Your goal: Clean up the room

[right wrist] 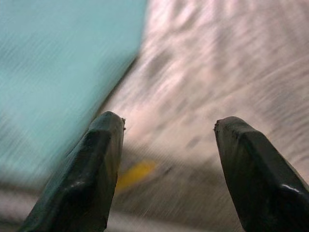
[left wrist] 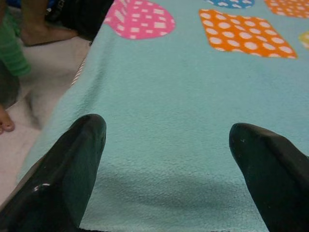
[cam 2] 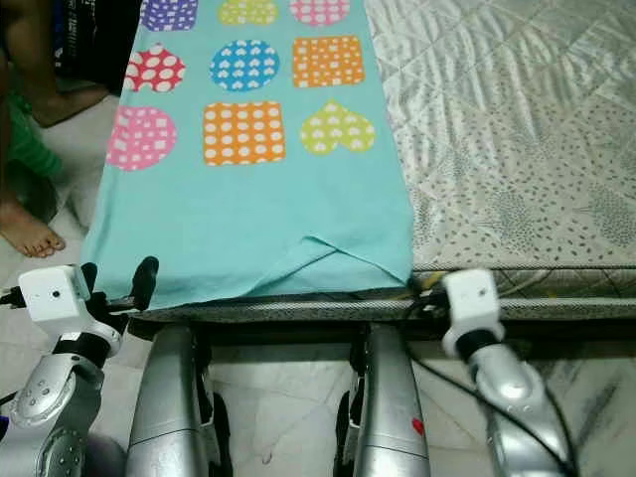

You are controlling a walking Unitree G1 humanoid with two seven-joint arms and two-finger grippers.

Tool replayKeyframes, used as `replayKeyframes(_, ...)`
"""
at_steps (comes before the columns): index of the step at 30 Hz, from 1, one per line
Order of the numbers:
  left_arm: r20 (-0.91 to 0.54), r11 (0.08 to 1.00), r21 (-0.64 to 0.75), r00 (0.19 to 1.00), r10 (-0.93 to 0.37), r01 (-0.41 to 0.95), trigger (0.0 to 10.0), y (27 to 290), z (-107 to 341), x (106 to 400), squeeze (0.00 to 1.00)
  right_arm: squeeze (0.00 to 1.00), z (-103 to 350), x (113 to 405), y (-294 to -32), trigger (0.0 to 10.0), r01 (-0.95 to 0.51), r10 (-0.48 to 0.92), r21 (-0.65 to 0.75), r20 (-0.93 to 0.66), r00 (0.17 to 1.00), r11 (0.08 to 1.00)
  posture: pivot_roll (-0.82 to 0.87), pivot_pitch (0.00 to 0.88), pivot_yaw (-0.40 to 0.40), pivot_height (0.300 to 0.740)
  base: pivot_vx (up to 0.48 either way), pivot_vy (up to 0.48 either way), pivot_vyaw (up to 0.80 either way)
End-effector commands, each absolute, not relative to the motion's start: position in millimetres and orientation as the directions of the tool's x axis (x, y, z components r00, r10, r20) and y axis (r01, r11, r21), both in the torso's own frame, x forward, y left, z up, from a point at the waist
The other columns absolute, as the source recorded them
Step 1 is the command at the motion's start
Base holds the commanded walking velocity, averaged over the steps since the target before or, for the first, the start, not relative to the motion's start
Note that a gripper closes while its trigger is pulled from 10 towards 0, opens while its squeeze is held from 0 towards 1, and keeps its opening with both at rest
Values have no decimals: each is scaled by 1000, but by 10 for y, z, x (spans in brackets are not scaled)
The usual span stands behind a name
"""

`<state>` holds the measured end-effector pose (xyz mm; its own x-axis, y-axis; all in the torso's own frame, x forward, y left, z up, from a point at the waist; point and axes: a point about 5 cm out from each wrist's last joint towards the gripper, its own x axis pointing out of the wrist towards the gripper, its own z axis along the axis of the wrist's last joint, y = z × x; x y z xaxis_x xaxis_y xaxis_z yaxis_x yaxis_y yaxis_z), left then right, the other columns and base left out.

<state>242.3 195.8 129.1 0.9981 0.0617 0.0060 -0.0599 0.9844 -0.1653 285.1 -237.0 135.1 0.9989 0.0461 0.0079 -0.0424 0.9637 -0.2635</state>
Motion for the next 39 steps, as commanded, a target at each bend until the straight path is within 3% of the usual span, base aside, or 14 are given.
replayKeyframes(1,-4,984,-162,997,77,-76,10000,2001,1266,2398,0,0,1401,2865,-2397,10000,-5,14,-246,38,999,969,162,299,23,522,0,0,0)
replayKeyframes(5,2,984,-163,997,79,-77,10000,1997,1279,2404,0,0,1502,2923,-2347,10000,-5,23,-214,80,996,977,161,297,22,522,0,0,0)
replayKeyframes(11,9,983,-167,997,75,-73,10000,1977,1289,2421,0,0,1633,2989,-2028,10000,-93,101,-75,122,987,993,160,294,19,522,0,0,0)
replayKeyframes(19,9,982,-174,998,70,-67,10000,1943,1283,2427,0,0,1474,2884,-1320,10000,-373,373,58,13,928,926,160,297,16,522,0,0,0)
replayKeyframes(27,12,982,-179,998,65,-62,10000,1909,1289,2432,0,0,1392,2970,-676,10000,-477,481,100,-18,876,873,184,296,10,522,0,0,0)
replayKeyframes(39,16,982,-175,997,69,-66,10000,1900,1321,2377,0,0,1370,3296,-501,10000,-419,419,37,2,908,907,222,317,4,522,0,0,0)
